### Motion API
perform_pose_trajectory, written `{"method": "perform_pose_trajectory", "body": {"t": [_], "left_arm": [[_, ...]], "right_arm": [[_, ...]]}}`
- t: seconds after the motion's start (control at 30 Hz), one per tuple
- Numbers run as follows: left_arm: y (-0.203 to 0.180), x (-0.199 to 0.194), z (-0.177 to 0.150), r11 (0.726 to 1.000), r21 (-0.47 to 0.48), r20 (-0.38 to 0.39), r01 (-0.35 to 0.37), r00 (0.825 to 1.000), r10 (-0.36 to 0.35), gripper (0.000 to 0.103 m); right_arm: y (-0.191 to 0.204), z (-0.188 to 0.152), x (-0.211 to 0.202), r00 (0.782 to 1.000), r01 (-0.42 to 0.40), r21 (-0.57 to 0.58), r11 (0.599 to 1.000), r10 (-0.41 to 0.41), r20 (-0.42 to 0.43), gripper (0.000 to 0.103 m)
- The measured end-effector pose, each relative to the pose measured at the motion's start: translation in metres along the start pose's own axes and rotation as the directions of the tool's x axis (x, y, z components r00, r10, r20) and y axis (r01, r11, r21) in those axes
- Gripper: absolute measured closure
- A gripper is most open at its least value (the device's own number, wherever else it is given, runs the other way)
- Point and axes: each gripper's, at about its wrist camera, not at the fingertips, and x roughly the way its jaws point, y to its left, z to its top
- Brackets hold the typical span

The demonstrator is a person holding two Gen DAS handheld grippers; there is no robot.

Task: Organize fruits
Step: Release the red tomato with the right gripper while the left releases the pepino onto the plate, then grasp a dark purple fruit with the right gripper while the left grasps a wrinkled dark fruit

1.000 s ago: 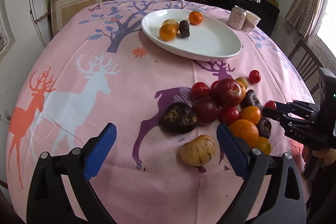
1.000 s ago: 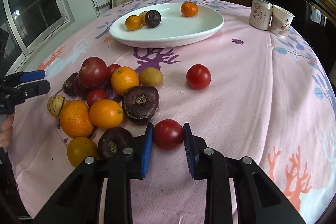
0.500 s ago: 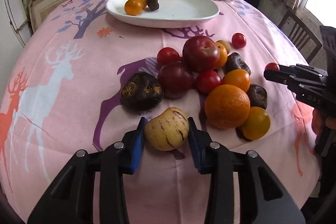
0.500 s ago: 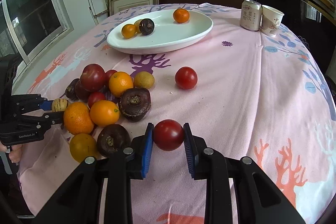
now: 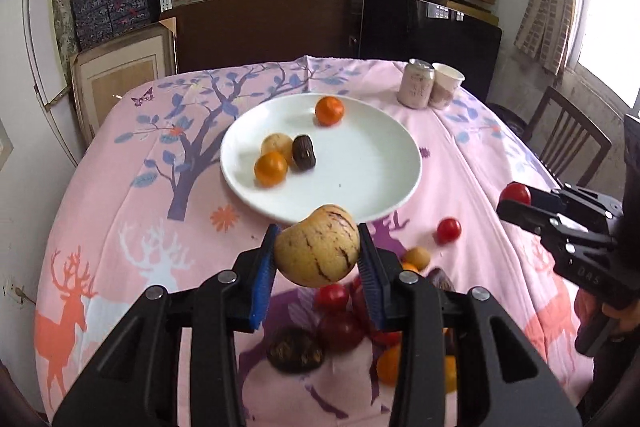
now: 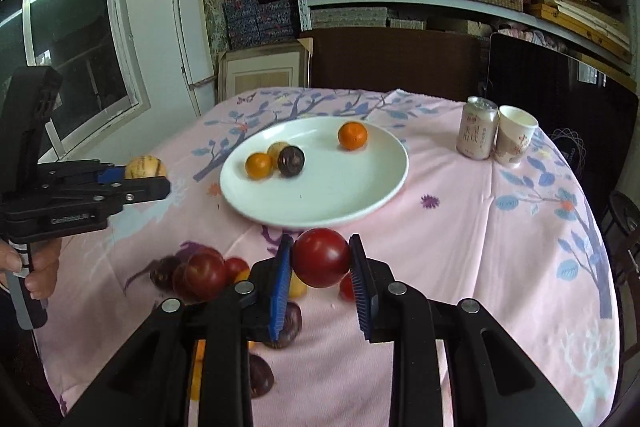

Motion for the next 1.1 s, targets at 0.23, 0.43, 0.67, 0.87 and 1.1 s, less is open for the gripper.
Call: {"method": "perform_pose_trajectory", "body": {"t": [0.23, 0.43, 0.67, 0.87, 1.1], "left_arm": [[0.007, 0.071, 0.031, 0.998, -0.053, -0.072, -0.022, 0.997, 0.018, 0.066], [0.011, 0.109, 0.034, 0.997, -0.078, -0.124, -0.021, 0.992, 0.011, 0.065], [0.023, 0.102, 0.038, 0.987, -0.161, -0.074, -0.031, 0.997, 0.020, 0.030], [0.029, 0.074, 0.023, 0.987, -0.159, -0.053, -0.034, 0.998, 0.026, 0.017], [0.040, 0.046, -0.012, 0.982, -0.184, -0.071, -0.046, 0.997, 0.033, 0.012]], "right_arm": [[0.013, 0.026, 0.057, 0.999, -0.008, -0.045, 0.999, 0.006, -0.041, 0.075], [0.003, 0.027, 0.102, 0.993, 0.013, -0.011, 1.000, -0.014, -0.115, 0.075], [-0.014, 0.018, 0.100, 0.992, 0.008, 0.078, 0.997, 0.002, -0.126, 0.050], [-0.023, -0.002, 0.069, 0.990, 0.015, 0.088, 0.996, -0.003, -0.138, 0.048], [-0.009, -0.034, 0.021, 0.990, -0.020, 0.050, 0.999, 0.027, -0.140, 0.044]]}}
